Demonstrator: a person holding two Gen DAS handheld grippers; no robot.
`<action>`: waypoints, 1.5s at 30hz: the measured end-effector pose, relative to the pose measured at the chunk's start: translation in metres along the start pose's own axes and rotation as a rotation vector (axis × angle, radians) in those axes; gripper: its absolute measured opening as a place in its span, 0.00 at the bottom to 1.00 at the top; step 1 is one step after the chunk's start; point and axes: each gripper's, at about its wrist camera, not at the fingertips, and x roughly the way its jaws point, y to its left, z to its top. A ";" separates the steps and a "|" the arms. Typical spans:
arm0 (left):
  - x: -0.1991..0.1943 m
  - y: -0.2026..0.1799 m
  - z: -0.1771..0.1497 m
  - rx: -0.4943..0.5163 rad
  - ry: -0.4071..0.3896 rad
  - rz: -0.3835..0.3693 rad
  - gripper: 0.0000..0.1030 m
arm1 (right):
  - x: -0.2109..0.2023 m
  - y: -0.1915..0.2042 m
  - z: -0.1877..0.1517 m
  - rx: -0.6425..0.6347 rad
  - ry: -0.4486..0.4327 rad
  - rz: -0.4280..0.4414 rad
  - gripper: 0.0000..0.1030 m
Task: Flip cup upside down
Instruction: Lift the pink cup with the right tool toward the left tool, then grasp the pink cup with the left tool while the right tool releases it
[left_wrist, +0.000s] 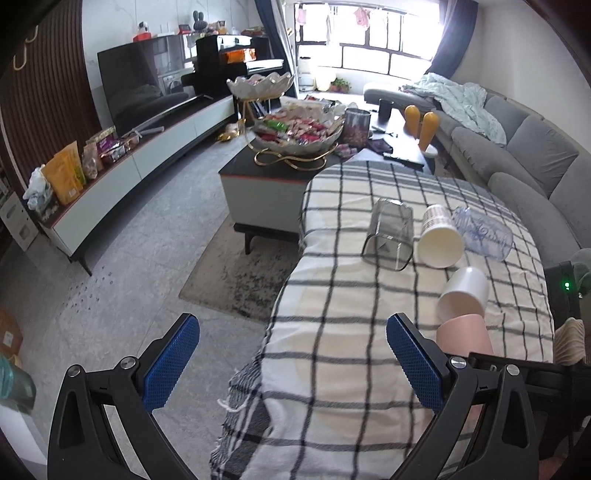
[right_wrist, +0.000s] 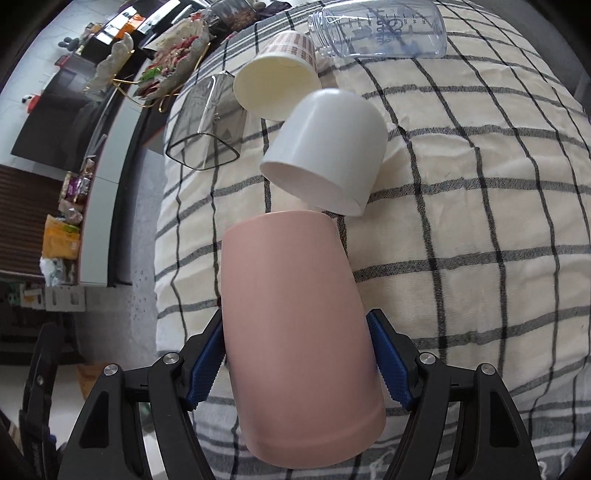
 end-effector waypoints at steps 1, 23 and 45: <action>0.001 0.002 -0.001 -0.003 0.004 0.002 1.00 | 0.004 0.000 -0.001 0.009 0.000 -0.010 0.72; -0.006 -0.024 0.009 0.035 0.083 -0.048 1.00 | -0.045 -0.019 0.010 0.037 -0.091 0.021 0.85; 0.095 -0.163 0.013 0.326 0.724 -0.108 1.00 | -0.137 -0.085 0.032 0.035 -0.284 -0.098 0.86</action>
